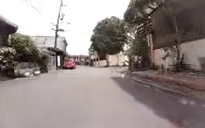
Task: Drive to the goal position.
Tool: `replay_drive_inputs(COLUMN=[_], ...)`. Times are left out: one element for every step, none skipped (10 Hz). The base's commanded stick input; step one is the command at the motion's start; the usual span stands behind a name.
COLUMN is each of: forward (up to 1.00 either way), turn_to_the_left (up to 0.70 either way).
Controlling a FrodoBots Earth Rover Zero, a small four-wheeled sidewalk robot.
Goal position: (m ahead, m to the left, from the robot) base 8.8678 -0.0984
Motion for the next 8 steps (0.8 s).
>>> replay_drive_inputs(forward=[1.0, 1.0, 1.0, 1.0, 1.0, 1.0, 1.0, 1.0], turn_to_the_left=[0.0, 0.0, 0.0, 0.0, 0.0, 0.0, 0.0, 0.0])
